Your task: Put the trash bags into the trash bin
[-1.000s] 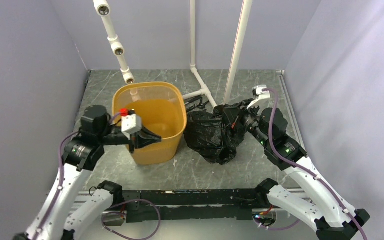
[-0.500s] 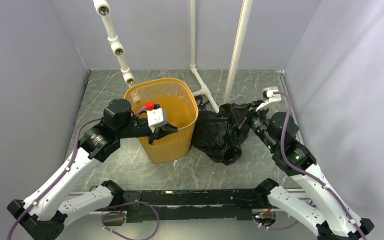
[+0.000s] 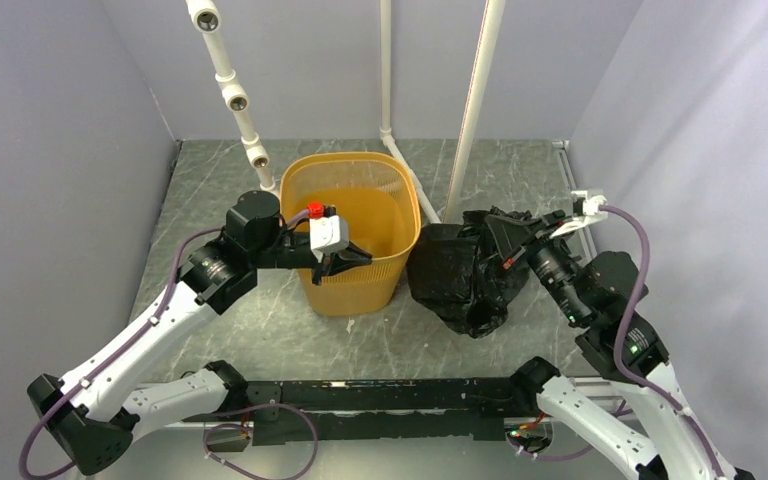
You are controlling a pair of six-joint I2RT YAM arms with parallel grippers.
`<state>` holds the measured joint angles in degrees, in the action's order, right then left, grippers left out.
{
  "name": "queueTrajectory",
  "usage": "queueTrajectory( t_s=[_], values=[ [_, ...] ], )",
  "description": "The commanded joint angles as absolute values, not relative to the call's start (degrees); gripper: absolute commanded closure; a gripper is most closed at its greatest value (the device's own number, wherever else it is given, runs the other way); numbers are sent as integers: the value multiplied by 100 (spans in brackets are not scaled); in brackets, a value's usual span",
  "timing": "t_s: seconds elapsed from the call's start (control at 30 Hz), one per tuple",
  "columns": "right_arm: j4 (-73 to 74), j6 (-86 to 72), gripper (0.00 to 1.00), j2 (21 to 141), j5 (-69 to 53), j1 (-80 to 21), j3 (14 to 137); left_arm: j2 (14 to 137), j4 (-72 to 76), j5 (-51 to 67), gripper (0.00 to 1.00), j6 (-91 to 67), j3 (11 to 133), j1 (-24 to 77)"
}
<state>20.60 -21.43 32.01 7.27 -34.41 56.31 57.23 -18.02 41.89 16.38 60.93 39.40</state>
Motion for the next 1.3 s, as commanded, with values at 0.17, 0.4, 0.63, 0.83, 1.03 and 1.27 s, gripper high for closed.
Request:
queueTrajectory(
  t_s=[0.17, 0.4, 0.63, 0.83, 1.03, 1.27],
  values=[
    [2225, -2179, 95, 2589, 580, -3429, 6097, 5680, -1759, 4744, 98, 2080, 6345, 4030],
    [2596, -1997, 94, 2548, 994, -3437, 6202, 5669, -1992, 4505, 98, 2421, 6243, 4031],
    [2638, -1906, 94, 2815, 835, -3437, 6205, 5327, -1496, 3397, 59, 1923, 5844, 4031],
    [2586, -1862, 94, 2962, 606, -3437, 6206, 5009, -1429, 2671, 42, 1674, 5803, 4034],
    [2653, -1817, 94, 3316, 273, -3437, 6285, 4694, -1059, 2925, 14, 965, 6095, 4034],
    [2305, -1746, 94, 3134, -1870, -3437, 6360, 4976, -596, 2879, 7, -816, 6319, 4034]
  ],
)
